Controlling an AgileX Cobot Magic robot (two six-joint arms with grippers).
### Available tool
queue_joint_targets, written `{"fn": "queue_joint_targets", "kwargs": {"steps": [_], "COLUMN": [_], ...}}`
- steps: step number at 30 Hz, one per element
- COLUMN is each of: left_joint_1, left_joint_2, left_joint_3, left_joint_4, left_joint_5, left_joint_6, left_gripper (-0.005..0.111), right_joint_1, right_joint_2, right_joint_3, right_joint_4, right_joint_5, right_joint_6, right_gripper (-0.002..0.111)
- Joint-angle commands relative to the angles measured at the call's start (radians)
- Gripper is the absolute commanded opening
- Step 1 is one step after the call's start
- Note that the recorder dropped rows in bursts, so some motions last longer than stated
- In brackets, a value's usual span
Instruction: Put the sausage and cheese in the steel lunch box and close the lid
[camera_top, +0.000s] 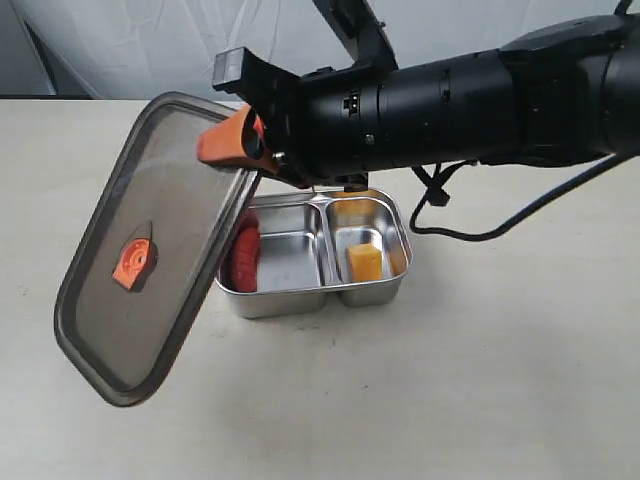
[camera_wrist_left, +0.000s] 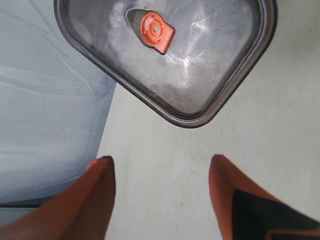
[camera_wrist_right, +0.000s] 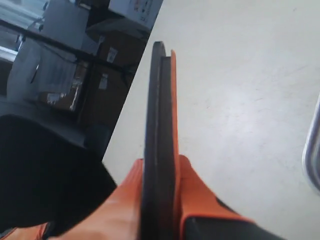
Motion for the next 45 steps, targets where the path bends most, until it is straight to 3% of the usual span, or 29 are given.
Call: {"fn": "queue_joint_targets", "kwargs": {"steps": [1, 5, 11, 17, 22, 27, 30, 36, 45], "left_joint_1": [-0.003, -0.003, -0.003, -0.003, -0.003, -0.003, -0.003, -0.003, -0.003], "left_joint_2": [-0.003, -0.003, -0.003, -0.003, 0.02, 0.114, 0.17, 0.242, 0.308], "left_joint_3": [-0.007, -0.007, -0.007, 0.024, 0.086, 0.121, 0.124, 0.124, 0.124], "left_joint_4": [0.018, 0.032, 0.026, -0.062, -0.209, -0.46, -0.462, -0.445, -0.447], "left_joint_5": [-0.014, -0.062, -0.155, -0.3, -0.494, -0.499, -0.519, -0.64, -0.622], "left_joint_6": [-0.068, -0.184, -0.292, -0.341, -0.166, 0.209, 0.332, 0.381, 0.384], "left_gripper": [0.054, 0.054, 0.054, 0.054, 0.054, 0.054, 0.054, 0.054, 0.054], "right_joint_1": [-0.004, -0.002, -0.002, -0.002, 0.015, 0.099, 0.155, 0.228, 0.259], "right_joint_2": [-0.069, -0.135, -0.161, -0.161, -0.169, -0.179, -0.179, -0.179, -0.179], "right_joint_3": [0.058, 0.122, 0.134, 0.125, 0.097, 0.034, -0.007, -0.035, -0.037], "right_joint_4": [0.082, 0.138, 0.138, 0.138, 0.138, 0.138, 0.138, 0.138, 0.138], "right_joint_5": [-0.21, -0.403, -0.514, -0.546, -0.441, -0.505, -0.534, -0.586, -0.617], "right_joint_6": [-0.011, -0.053, -0.048, 0.149, 0.214, 0.216, 0.209, 0.198, 0.201], "right_gripper": [0.0, -0.001, -0.001, -0.001, -0.001, -0.001, -0.001, -0.001, -0.001]}}
